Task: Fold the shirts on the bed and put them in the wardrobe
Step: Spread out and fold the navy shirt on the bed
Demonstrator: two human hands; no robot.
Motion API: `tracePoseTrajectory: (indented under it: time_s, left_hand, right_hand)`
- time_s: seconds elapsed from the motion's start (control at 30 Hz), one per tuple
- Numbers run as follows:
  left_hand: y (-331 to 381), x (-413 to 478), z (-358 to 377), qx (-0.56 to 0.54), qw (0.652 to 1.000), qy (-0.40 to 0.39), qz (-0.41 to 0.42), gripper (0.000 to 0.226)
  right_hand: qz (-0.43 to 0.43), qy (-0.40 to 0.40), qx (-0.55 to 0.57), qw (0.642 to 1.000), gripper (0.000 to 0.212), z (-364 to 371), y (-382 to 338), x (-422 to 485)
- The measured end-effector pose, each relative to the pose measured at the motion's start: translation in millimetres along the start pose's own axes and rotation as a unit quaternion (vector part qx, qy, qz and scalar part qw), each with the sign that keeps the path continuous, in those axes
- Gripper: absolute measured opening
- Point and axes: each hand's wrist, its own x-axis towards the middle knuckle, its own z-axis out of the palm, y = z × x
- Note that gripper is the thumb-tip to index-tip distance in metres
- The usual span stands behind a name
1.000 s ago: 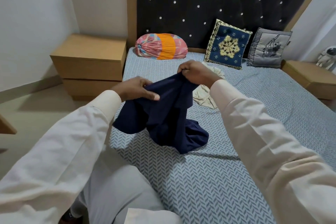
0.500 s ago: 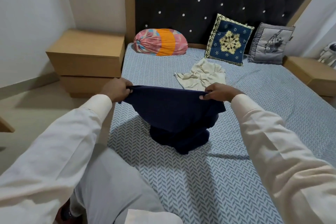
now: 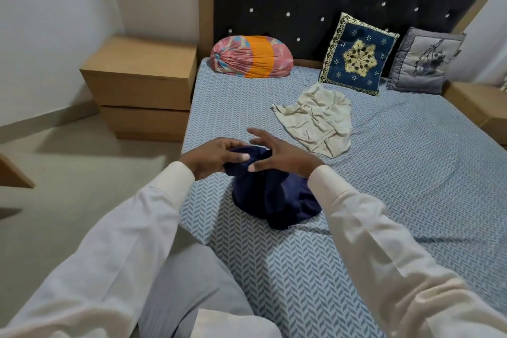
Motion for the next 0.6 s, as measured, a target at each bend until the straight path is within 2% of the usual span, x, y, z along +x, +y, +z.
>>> tracePoseTrajectory:
  time_s: [0.03,0.1,0.17,0.2,0.3,0.4,0.6]
  left_hand:
    - [7,-2,-1,0.012,1.000,-0.014,0.002,0.034]
    - [16,-6,-6,0.035,0.999,-0.004,0.013,0.037]
    - [20,-9,-13,0.043,0.998,0.037,0.025,0.034]
    - [19,-10,-17,0.045,0.997,0.062,0.031,0.031]
    - [15,-10,-22,0.084,0.988,0.123,0.050,0.022]
    - [16,-8,-20,0.122,0.978,0.160,0.059,0.018]
    - [12,-5,-13,0.056,0.975,0.203,0.075,0.028]
  right_hand:
    - [-0.009,-0.027,0.041,0.999,0.085,2,-2,5]
    - [-0.027,-0.075,0.127,0.989,0.056,1,-6,6]
    - [-0.017,-0.065,0.190,0.980,0.029,-3,-10,4]
    - [-0.009,-0.035,0.186,0.982,0.024,-5,-11,5]
    - [-0.020,0.051,0.124,0.991,0.027,-8,-5,12]
    - [-0.045,0.084,0.136,0.986,0.020,-8,-6,13]
    - [-0.049,0.110,0.152,0.981,0.018,-11,-2,11]
